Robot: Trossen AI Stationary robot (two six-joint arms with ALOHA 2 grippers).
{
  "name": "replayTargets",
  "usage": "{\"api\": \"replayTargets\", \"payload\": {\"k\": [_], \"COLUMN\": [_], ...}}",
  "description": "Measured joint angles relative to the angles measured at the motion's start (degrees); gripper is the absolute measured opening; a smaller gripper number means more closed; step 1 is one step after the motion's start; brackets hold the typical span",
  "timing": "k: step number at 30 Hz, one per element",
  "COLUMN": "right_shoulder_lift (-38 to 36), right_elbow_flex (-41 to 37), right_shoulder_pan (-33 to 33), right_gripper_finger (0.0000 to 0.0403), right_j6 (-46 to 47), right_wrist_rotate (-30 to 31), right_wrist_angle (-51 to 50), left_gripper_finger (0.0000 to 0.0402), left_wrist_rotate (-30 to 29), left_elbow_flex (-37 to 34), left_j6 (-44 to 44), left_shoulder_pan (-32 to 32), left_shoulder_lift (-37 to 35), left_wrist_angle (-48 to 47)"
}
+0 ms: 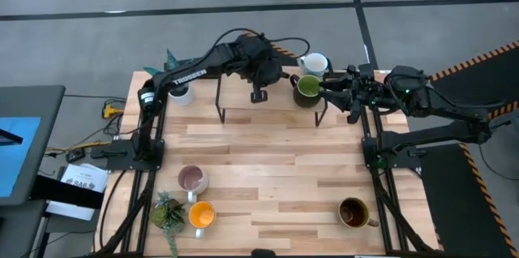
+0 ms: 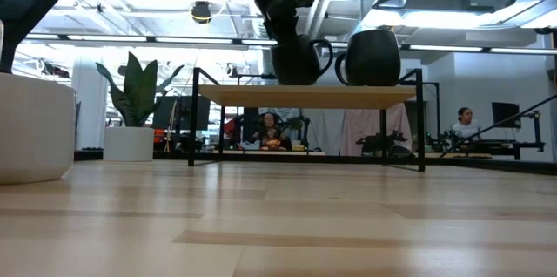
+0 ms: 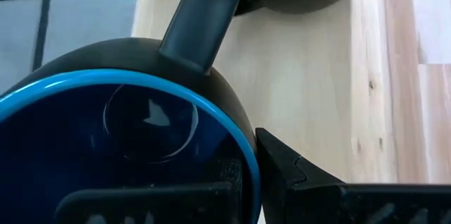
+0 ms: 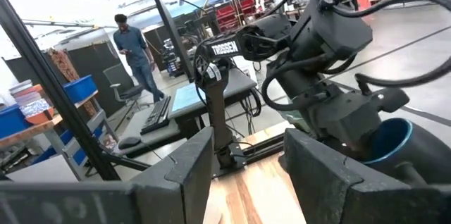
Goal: Place coffee mugs
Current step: Put the black-blue interior mug on the shelf
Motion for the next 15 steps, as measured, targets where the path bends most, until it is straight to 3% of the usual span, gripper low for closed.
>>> {"api": "replayTargets", "payload": {"k": [15], "right_shoulder_lift": [0.00], "right_elbow_flex": [0.00], "right_shoulder_pan": [0.00], "right_gripper_finger": [0.0198], "right_j6": [0.09], "right_wrist_rotate": [0.81], "right_wrist_angle": [0.21], "left_gripper_finger": [0.0023], "left_wrist_rotate": [3.06], "left_elbow_flex": [-0.82], "left_j6": [1.01], "left_shoulder_pan": [0.79], "left_shoulder_lift": [1.54], "left_wrist_angle": [3.24]}}
